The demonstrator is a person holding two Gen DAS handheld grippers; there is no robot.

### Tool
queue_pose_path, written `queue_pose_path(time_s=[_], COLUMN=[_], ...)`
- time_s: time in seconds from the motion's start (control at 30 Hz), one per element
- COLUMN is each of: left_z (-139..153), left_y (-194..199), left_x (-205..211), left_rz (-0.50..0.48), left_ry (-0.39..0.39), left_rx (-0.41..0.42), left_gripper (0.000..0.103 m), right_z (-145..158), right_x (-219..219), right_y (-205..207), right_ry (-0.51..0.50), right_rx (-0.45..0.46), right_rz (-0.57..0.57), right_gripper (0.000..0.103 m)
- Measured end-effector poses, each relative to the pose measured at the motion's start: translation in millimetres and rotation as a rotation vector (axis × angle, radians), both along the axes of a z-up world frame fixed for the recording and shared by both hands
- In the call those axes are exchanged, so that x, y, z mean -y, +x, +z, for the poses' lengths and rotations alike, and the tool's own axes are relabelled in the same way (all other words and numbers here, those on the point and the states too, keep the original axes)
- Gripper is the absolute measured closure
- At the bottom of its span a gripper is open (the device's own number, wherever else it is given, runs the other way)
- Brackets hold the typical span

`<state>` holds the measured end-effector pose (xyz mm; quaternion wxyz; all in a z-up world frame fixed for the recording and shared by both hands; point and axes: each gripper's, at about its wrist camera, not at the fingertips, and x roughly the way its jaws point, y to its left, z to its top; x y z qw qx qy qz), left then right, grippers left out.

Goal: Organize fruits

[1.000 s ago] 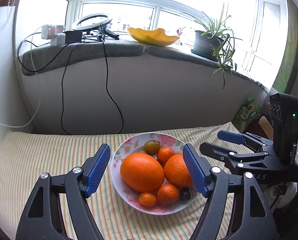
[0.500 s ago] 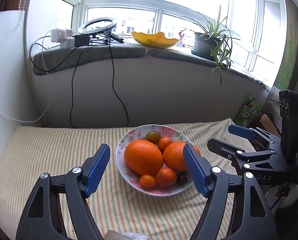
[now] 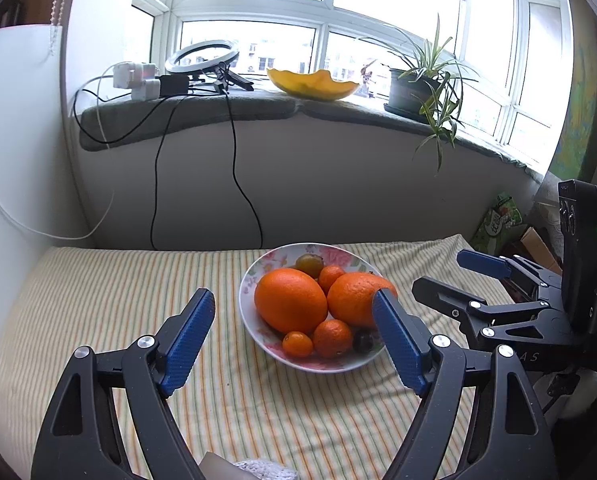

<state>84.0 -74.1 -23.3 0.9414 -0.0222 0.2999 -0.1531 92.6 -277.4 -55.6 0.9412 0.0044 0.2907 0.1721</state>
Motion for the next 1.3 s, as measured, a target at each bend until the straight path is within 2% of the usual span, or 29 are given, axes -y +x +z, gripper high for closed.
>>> queue_pose_path(time_s=[1.3], left_z=[3.6], left_y=[-9.9], left_x=[2.9], left_rz=[0.001], left_ry=[0.007], left_rx=[0.016], left_gripper=[0.022], right_z=[0.7], right_x=[-4.6], right_y=[-5.5], right_ry=[-0.002], right_rx=[-0.005], right_rz=[0.011], right_gripper=[0.008])
